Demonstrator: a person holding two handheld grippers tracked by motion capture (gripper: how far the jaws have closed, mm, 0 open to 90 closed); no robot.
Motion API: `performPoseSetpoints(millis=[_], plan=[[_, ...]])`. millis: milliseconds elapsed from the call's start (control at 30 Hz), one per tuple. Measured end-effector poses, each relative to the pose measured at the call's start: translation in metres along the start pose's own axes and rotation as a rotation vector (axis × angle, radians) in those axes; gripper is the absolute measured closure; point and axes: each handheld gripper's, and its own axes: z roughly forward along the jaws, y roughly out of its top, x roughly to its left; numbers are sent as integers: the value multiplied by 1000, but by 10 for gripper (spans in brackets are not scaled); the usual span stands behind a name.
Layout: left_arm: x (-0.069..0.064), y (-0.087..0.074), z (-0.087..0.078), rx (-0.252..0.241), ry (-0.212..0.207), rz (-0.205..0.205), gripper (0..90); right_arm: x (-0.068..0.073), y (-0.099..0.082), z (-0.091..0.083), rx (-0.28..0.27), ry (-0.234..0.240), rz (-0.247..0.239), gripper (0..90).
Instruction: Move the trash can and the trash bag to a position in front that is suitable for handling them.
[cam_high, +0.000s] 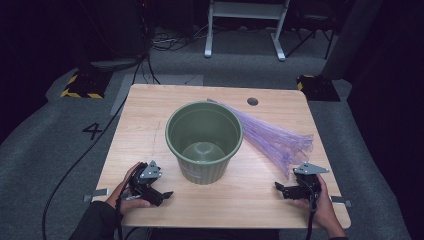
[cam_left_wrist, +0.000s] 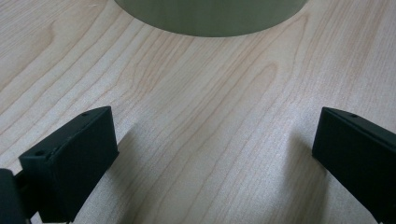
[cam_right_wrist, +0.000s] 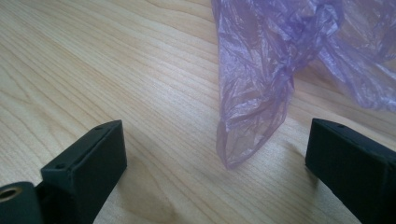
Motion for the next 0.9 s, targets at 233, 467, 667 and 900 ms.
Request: performPoseSetpoints(millis=[233,467,667,900], plan=[[-1,0,0,-2,6,-5,0,0,0,0,1,0,-1,51],[0,-1,-1,-1,4,-9,2,4,-2,-4,-35,-34,-27,197],[0,-1,-1,-2,2,-6,2,17,1,-14,-84,3,-45,151],[0,-1,-1,-2,-2,-5,2,39,16,-16,-148,35,-140,188]])
